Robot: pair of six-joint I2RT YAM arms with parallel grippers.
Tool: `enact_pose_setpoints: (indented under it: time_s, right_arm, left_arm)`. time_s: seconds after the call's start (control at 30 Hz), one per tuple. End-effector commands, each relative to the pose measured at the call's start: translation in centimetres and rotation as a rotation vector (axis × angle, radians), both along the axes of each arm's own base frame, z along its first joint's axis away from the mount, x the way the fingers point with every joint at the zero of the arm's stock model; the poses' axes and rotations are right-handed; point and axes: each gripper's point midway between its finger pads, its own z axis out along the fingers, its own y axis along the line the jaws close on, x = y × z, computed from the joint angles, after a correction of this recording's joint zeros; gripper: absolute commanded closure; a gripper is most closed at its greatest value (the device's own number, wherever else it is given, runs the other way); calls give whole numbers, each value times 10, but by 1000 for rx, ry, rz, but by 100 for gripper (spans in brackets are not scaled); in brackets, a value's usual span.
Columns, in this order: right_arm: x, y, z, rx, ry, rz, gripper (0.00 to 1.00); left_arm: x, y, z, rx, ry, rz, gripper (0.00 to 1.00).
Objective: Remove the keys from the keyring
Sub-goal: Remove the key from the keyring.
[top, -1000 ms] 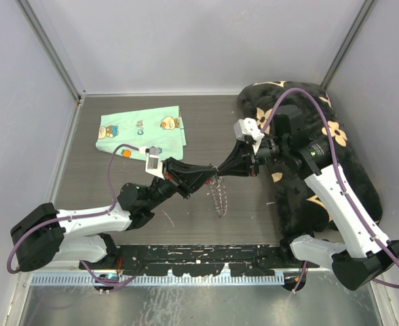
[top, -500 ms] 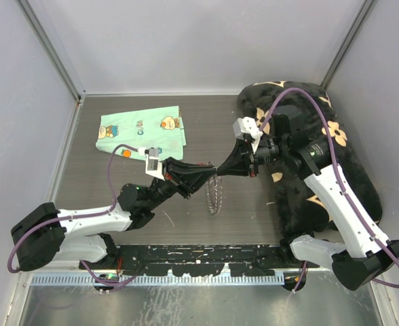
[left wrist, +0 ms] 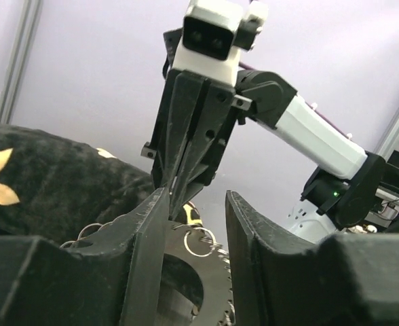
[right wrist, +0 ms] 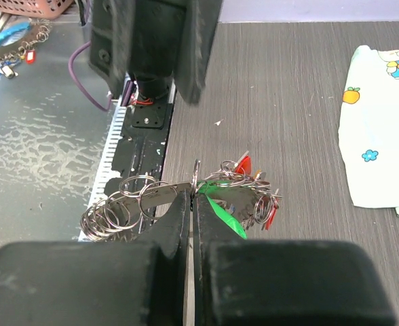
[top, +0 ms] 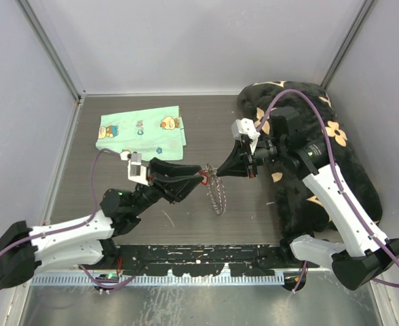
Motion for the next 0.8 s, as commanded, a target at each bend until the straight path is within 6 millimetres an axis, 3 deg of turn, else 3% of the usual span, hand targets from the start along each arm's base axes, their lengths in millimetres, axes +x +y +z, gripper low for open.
enact_pose_setpoints:
  time_s: [0.0,0.1,0.17,0.37,0.57,0.77]
  right_arm:
    - [2,1,5,12,-56,10,99]
    - [6,-1,-6,-37,-70,0,99]
    - [8,-1,-12,-82,-85,-3,99]
    - [11,-3,-25,-200,-127,25,99]
    - [10,0,-28,-224,-113,54,99]
    - [4,3,-33,-236,-95,84,99]
  left_arm:
    - [-2,18,4,84,-6,64,56]
    - [-4,26,-4,262,8,97,48]
    - [-8,31,-20,412,29,91,44]
    - [-19,34,-29,617,42,39,39]
    - [-17,6,-32,626,28,-35,43]
    - [-1,-14,-32,556,25,-25,43]
